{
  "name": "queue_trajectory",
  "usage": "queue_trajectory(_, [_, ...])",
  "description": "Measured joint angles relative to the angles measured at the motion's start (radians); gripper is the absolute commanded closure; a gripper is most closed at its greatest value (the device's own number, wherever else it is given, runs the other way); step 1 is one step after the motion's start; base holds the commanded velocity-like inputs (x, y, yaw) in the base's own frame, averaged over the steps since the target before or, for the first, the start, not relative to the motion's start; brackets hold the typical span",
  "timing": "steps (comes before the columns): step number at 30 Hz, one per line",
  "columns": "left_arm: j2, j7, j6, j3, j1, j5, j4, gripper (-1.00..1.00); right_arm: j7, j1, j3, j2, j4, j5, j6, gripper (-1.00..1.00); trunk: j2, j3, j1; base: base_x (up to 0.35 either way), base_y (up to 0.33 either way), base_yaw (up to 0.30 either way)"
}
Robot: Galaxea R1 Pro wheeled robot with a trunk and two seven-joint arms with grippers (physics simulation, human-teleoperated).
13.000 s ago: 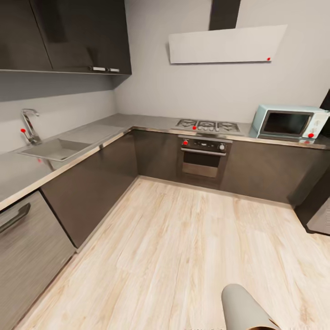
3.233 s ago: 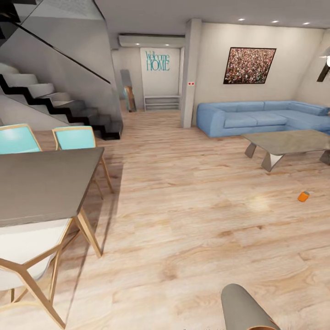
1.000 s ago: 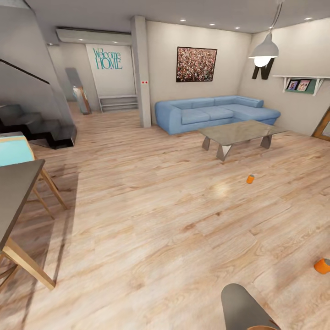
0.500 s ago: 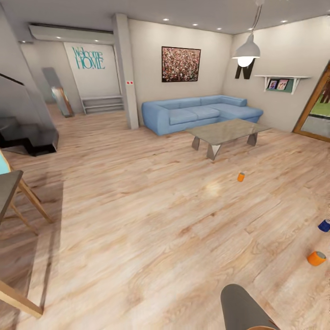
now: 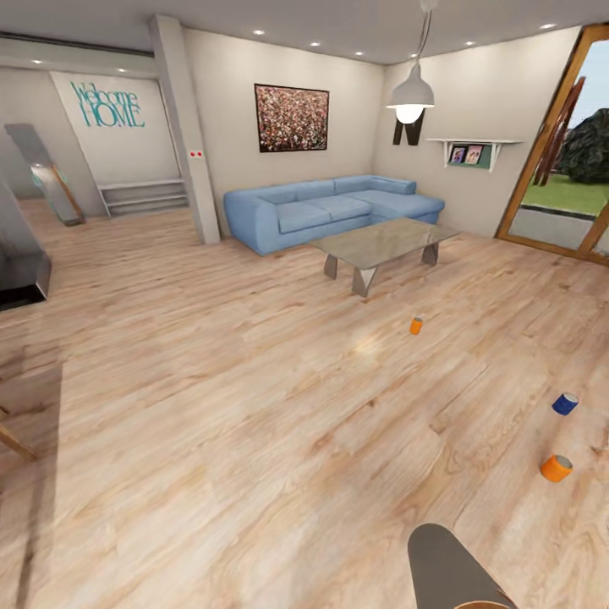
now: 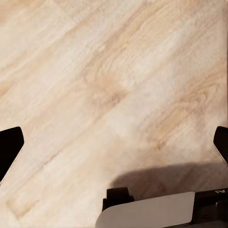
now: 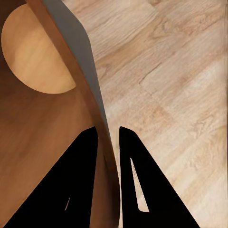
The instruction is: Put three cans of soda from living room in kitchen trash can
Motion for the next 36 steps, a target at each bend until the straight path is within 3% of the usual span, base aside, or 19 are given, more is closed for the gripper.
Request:
queue_trajectory(29, [0.0,0.0,0.0,0.0,0.0,0.0,0.0,-1.0,0.0,0.0,0.0,-0.001,0.0,0.001,0.0,1.0,0.0,0.0,0.0,0.324,-0.011,-0.248])
queue_trajectory(36, [0.0,0.0,0.0,0.0,0.0,0.0,0.0,-1.0,0.0,0.0,0.002,0.0,-0.001,0.003,-0.001,1.0,0.0,0.0,0.0,0.315,-0.095,-0.1])
